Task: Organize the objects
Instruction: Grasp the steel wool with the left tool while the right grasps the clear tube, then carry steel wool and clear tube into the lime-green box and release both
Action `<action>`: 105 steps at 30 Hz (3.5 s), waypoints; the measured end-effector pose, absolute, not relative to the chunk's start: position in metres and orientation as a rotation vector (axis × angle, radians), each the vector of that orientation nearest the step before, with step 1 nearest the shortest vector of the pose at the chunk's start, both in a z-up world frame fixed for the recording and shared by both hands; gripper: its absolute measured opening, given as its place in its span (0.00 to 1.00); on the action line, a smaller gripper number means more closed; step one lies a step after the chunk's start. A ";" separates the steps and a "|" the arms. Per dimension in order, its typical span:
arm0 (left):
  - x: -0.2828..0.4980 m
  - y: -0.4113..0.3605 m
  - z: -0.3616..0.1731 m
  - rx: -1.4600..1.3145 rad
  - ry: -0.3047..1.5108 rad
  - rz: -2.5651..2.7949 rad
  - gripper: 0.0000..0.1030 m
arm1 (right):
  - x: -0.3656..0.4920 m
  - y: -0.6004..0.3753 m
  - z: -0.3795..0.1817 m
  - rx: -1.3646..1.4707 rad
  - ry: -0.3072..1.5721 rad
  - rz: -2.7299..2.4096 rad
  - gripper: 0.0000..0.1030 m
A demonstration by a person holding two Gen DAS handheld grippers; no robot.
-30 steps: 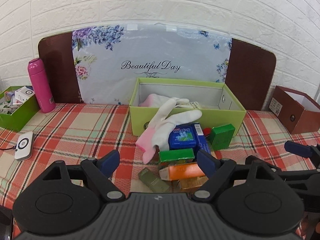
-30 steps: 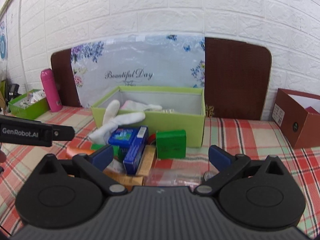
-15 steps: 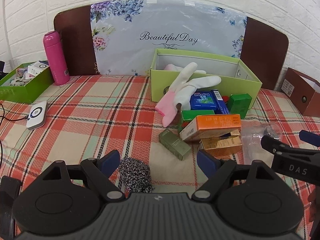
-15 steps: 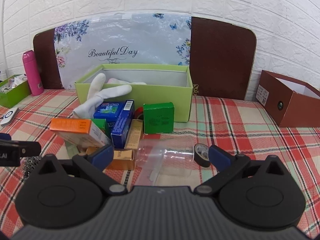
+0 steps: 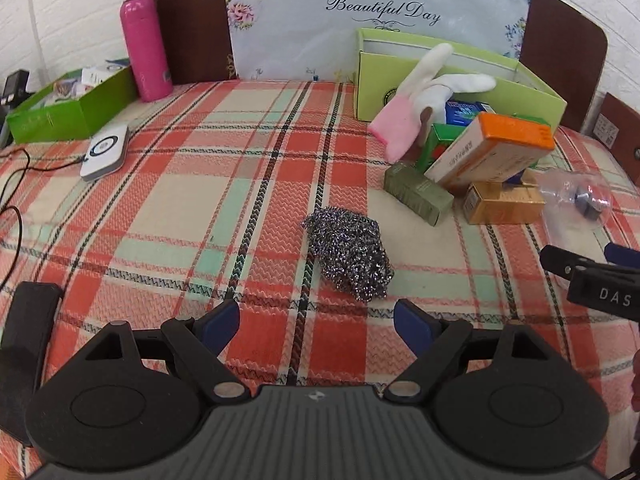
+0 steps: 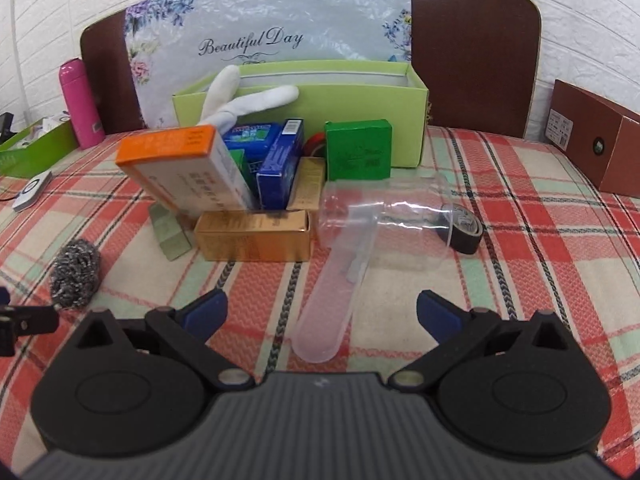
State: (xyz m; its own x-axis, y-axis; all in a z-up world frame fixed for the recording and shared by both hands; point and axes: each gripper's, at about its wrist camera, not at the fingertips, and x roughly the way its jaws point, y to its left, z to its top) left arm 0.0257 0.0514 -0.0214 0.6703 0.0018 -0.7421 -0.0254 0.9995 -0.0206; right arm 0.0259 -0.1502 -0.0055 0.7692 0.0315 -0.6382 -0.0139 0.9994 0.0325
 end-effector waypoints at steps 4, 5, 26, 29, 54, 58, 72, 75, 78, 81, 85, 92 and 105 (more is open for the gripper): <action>0.040 0.053 -0.019 -0.057 0.802 0.007 0.85 | 0.032 -0.158 -0.014 0.054 0.722 0.023 0.84; 0.046 0.051 -0.019 -0.058 0.800 0.012 0.85 | 0.033 -0.160 -0.016 0.063 0.732 0.037 0.69; 0.036 0.014 -0.019 0.044 0.834 -0.290 0.58 | -0.029 -0.165 -0.003 -0.012 0.792 0.250 0.37; 0.040 0.018 -0.019 0.017 0.846 -0.277 0.58 | -0.023 -0.163 -0.005 -0.005 0.783 0.236 0.38; 0.035 0.026 0.011 -0.001 0.801 -0.353 0.36 | -0.025 -0.187 0.028 0.143 0.763 0.340 0.26; 0.041 0.029 0.049 0.014 0.705 -0.376 0.36 | -0.020 -0.194 0.065 0.119 0.663 0.363 0.26; 0.146 -0.013 0.135 -0.041 0.526 -0.443 0.36 | 0.097 -0.217 0.144 0.060 0.475 0.299 0.26; 0.177 -0.023 0.140 -0.065 0.520 -0.422 0.36 | 0.132 -0.222 0.142 0.066 0.471 0.282 0.26; 0.206 -0.037 0.135 -0.041 0.507 -0.394 0.36 | 0.165 -0.226 0.136 0.069 0.468 0.272 0.26; 0.236 -0.046 0.121 -0.041 0.547 -0.383 0.36 | 0.197 -0.227 0.122 0.067 0.485 0.255 0.26; 0.271 -0.051 0.096 -0.046 0.598 -0.369 0.36 | 0.234 -0.225 0.098 0.048 0.514 0.243 0.26; 0.313 -0.052 0.053 -0.025 0.658 -0.328 0.43 | 0.274 -0.218 0.050 -0.005 0.600 0.218 0.27; 0.275 -0.034 0.066 0.001 0.607 -0.210 0.85 | 0.240 -0.207 0.066 -0.051 0.549 0.196 1.00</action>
State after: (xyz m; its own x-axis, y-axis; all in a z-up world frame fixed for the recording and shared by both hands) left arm 0.2752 -0.0337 0.0663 0.8006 -0.1953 -0.5665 0.1958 0.9788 -0.0606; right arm 0.2403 -0.2068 0.0661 0.8346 0.1717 -0.5235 -0.1990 0.9800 0.0042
